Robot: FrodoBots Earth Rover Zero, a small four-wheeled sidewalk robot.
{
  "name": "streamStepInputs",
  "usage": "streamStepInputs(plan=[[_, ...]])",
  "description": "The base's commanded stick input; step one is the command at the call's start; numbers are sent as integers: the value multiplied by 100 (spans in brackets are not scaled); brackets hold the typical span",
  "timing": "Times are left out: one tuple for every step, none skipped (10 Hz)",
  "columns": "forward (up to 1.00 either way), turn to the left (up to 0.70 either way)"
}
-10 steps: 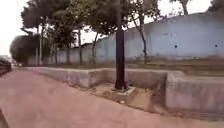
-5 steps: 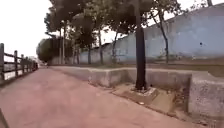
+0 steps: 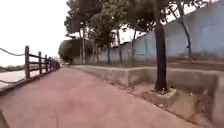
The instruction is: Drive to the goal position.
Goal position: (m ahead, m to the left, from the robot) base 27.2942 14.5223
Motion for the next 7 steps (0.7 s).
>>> streamStepInputs(plan=[[0, 100], [0, 100], [0, 100], [0, 89], [0, 29], [77, 0], [100, 0]])
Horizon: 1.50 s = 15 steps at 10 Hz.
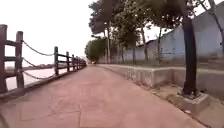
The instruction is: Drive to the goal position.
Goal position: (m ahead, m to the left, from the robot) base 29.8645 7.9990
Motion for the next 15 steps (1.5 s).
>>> streamStepInputs(plan=[[100, 0], [100, 0], [100, 0], [100, 0], [100, 0], [100, 0], [100, 0], [100, 0], [100, 0], [100, 0], [100, 6], [100, 20], [100, 33], [100, 40], [100, 40]])
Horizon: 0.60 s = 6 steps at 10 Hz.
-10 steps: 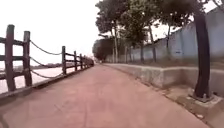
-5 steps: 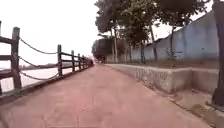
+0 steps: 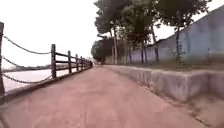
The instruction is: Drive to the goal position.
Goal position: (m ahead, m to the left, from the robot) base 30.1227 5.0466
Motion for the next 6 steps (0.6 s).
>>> streamStepInputs(plan=[[100, 40], [100, 26], [100, 0], [100, 0], [100, 0], [100, 0]])
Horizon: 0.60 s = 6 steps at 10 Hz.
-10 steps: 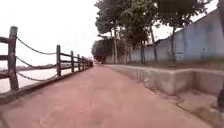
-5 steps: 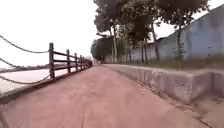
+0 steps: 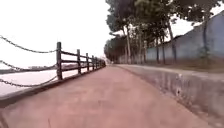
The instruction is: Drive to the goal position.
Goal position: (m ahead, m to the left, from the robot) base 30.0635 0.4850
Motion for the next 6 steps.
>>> streamStepInputs(plan=[[100, 0], [100, 0], [100, 0], [100, 0], [100, 0], [100, 0]])
